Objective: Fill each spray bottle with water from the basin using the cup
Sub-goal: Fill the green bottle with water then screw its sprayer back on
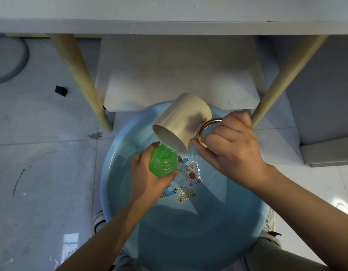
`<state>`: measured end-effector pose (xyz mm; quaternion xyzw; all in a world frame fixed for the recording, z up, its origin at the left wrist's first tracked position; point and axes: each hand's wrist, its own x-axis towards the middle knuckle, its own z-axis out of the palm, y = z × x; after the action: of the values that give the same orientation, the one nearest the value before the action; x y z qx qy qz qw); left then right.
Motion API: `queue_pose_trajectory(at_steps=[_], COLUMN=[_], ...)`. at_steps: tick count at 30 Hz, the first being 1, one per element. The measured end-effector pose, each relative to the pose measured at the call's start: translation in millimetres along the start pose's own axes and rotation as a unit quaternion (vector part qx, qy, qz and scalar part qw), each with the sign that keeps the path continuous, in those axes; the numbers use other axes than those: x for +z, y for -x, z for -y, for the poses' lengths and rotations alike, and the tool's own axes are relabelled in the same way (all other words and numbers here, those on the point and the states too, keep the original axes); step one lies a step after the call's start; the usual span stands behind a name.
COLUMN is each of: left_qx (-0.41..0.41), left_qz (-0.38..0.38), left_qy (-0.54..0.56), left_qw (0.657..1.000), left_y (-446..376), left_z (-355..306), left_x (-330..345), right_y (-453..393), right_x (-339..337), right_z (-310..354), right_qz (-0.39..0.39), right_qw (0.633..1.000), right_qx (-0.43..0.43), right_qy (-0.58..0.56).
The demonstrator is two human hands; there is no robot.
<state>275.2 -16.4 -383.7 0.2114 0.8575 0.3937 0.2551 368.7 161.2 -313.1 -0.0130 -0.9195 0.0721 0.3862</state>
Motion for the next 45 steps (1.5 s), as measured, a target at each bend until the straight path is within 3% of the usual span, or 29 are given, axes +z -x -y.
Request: queue_pose_trajectory(at_steps=[36,40,45], left_qx=[0.005,0.0,-0.011], left_qz=[0.008,0.005,0.003], left_qy=[-0.013,-0.013,0.014], left_qw=[1.0,1.0,1.0], left_y=[-5.7,-2.8,0.6], left_z=[10.7,5.3,3.3], left_x=[3.7,1.2,0.4], right_y=[-2.5,-3.1,3.9], right_x=[-1.2,-0.2,6.8], right_z=[8.3,7.6,5.2], right_qz=[0.018,0.012,0.022], right_qw=[0.999,1.0,0.978], right_qx=[-0.024,0.015,0.207], right_qy=[0.011,-0.005,-0.029])
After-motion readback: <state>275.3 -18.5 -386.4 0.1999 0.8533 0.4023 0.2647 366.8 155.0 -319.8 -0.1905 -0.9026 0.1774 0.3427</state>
